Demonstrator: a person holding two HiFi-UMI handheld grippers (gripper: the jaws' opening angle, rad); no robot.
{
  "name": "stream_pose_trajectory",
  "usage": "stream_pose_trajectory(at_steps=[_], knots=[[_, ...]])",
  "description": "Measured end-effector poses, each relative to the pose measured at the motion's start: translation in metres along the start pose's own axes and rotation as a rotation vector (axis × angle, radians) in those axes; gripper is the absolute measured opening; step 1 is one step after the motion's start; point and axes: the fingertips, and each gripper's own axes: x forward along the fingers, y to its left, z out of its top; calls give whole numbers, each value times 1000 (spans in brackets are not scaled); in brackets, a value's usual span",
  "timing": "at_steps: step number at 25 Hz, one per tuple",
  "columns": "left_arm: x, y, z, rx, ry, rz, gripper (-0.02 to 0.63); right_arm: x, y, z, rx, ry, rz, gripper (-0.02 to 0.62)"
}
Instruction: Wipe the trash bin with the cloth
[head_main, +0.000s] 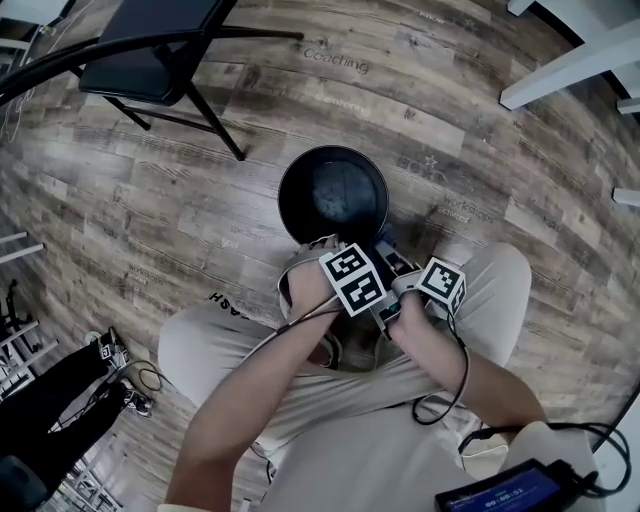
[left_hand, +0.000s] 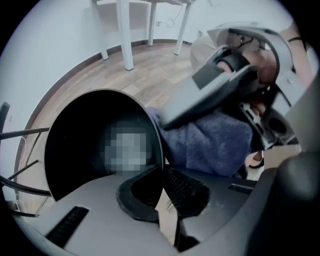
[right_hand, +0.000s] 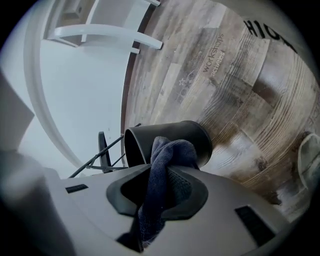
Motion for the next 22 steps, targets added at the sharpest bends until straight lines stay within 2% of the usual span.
stream_pose_trajectory(at_steps=[5,11,17,22], knots=[[-3,7,23,-52,-90,-4,20,26,-22,26,5,-61,-41,69],[-6,15,38,-160,-183,-5,18,71,-77,49,30,-94,-162,69],[-11,28,45,-291,-241,-21,20,113,-117,62,-25,-69,-243,69],[-25,41,62,-389,-358,-56,18,139,-138,76,-132,-32,-317,69]])
